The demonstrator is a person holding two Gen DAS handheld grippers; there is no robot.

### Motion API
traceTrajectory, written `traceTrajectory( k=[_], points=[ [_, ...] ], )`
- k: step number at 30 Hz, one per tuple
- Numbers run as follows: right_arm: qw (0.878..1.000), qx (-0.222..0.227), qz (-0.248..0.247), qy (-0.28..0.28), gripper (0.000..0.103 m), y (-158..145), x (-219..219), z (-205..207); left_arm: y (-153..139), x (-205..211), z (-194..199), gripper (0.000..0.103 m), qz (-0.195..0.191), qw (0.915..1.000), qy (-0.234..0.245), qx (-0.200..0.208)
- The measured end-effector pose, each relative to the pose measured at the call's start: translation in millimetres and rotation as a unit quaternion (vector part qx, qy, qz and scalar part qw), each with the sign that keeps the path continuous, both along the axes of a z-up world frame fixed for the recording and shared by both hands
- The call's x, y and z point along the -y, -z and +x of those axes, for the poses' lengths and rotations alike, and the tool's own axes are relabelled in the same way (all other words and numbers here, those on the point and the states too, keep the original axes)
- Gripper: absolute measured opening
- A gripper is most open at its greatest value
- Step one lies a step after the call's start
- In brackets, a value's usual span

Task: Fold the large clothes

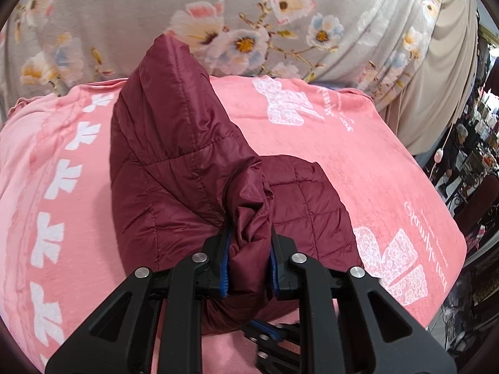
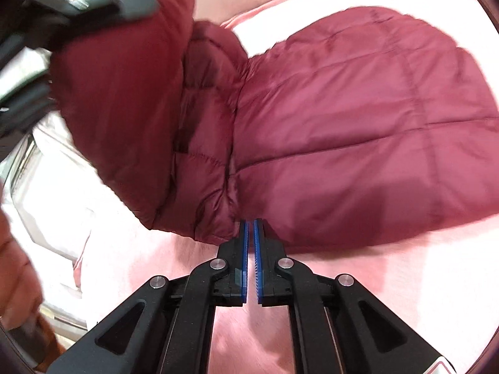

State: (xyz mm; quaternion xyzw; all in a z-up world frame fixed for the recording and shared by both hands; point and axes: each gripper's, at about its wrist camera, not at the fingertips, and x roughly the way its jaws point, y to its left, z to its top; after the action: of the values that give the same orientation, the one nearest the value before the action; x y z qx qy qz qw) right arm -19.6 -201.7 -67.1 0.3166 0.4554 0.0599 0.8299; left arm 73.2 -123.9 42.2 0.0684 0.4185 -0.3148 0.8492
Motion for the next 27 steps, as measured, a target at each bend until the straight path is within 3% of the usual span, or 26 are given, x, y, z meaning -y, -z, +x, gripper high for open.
traceTrajectory(
  k=[13,27],
  points=[
    [0.998,-0.004,-0.033,0.049,0.006,-9.4,44.8,-34.1,32.5,42.3,2.6,0.017,0.029,0.9987,0.026,-0.031],
    [0.991,-0.001,-0.032,0.132,0.008,-16.5,99.5,-60.3,80.8,92.1,-8.6,0.016,0.082,0.9926,0.066,-0.061]
  ],
)
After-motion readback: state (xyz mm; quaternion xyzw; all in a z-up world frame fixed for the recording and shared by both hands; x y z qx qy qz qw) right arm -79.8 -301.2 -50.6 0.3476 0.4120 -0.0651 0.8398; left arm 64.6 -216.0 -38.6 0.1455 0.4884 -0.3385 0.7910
